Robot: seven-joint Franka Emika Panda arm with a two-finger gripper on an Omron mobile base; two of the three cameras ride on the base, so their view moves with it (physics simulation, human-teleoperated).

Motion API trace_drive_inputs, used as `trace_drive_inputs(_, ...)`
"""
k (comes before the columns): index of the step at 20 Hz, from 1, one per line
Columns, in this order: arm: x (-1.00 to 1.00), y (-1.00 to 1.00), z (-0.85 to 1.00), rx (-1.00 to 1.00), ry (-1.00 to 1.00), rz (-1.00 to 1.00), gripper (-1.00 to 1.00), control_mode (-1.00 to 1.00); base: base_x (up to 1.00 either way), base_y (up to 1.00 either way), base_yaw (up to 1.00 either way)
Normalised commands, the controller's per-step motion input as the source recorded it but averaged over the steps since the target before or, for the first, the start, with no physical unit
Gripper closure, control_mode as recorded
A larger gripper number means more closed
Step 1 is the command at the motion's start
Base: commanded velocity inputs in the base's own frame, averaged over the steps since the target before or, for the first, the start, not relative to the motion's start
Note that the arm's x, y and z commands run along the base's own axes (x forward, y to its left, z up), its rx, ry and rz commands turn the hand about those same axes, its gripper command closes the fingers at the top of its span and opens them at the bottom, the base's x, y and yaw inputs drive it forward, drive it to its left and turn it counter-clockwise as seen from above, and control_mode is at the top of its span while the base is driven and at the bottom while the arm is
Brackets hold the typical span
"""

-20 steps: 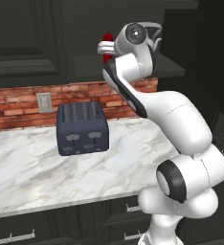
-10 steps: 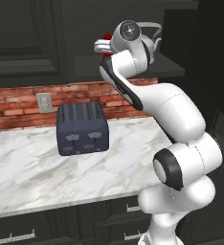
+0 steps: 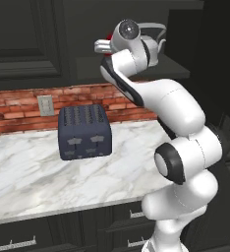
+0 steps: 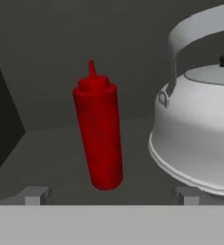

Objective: The dining table condiment station is running low on ketchup. Refill the condiment station by opening the cabinet and taking the ketchup from the cabinet and placing it on the dining table.

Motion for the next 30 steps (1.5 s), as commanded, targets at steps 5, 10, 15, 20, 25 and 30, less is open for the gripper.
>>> trace_drive_inputs(5,0.3,0.08,-0.11,0.0,0.0,0.0,-1.0,-1.0,0.0,0.0,0.0)
trace_drive_inputs(10,0.3,0.07,-0.08,0.0,0.0,0.0,-1.0,-1.0,0.0,0.0,0.0)
trace_drive_inputs(15,0.26,0.03,-0.01,0.0,0.0,0.0,-1.0,-1.0,0.0,0.0,0.0)
trace_drive_inputs(20,0.22,0.0,0.0,0.0,0.0,0.0,-1.0,-1.0,0.0,0.0,0.0)
trace_drive_inputs(25,0.2,0.0,-0.02,0.0,0.0,0.0,-1.0,-1.0,0.0,0.0,0.0)
trace_drive_inputs(30,0.19,0.0,-0.03,0.0,0.0,0.0,-1.0,-1.0,0.0,0.0,0.0)
